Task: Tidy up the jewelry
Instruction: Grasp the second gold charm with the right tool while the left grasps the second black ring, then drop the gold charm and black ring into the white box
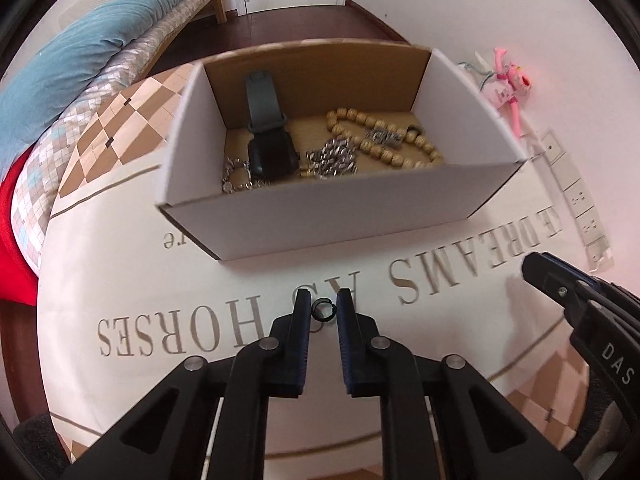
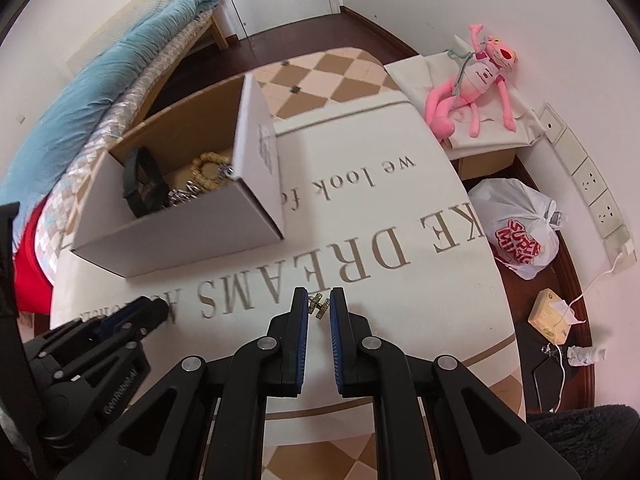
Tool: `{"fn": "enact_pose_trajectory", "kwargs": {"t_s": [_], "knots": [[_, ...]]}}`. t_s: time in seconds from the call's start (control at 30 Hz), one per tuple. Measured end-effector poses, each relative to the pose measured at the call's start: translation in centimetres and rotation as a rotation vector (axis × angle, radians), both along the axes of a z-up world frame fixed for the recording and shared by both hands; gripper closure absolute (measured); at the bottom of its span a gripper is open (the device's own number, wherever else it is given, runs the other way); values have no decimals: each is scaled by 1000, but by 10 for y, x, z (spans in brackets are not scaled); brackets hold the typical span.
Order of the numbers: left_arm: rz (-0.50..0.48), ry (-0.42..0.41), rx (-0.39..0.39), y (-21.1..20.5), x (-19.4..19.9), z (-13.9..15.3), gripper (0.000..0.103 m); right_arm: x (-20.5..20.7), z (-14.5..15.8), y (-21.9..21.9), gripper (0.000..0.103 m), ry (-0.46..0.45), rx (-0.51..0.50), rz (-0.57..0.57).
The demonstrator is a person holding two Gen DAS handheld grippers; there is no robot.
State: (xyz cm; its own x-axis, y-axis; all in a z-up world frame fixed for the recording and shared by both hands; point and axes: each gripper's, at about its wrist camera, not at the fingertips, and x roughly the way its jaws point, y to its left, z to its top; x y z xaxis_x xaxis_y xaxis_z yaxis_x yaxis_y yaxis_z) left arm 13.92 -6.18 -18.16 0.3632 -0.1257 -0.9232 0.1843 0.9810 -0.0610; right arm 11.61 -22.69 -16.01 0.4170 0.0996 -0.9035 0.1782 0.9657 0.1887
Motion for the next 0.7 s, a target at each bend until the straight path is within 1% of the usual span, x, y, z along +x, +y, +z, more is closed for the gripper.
{"fn": "enact_pose_trajectory", "kwargs": {"t_s": [0.13, 0.2, 0.27, 0.33, 0.4, 0.47, 0.57, 0.6, 0.63, 0.67, 0.7], "knots": [[11, -27, -95, 14, 6, 45, 93, 4, 33, 3, 92, -60, 62, 15], [17, -8, -134, 20, 19, 60, 93, 14, 52, 6, 92, -92, 101, 36], [22, 12, -155, 27, 35, 69, 93, 31, 67, 10, 92, -110, 129, 66], [23, 20, -137, 31, 50, 74, 93, 50, 74, 17, 92, -110, 132, 101], [41, 34, -134, 36, 65, 75, 92, 70, 74, 25, 92, -91, 120, 135], [59, 71, -127, 39, 78, 72, 92, 92, 63, 32, 91, -21, 128, 179], [94, 111, -122, 45, 92, 67, 89, 113, 45, 40, 91, 70, 102, 222], [105, 111, -101, 46, 95, 67, 79, 119, 40, 41, 90, 96, 99, 226], [109, 106, -81, 46, 97, 68, 56, 122, 37, 39, 88, 111, 101, 227], [118, 96, -63, 47, 98, 69, 42, 125, 37, 37, 84, 113, 96, 218], [127, 77, -51, 50, 98, 72, 24, 125, 38, 35, 75, 107, 95, 212]]}}
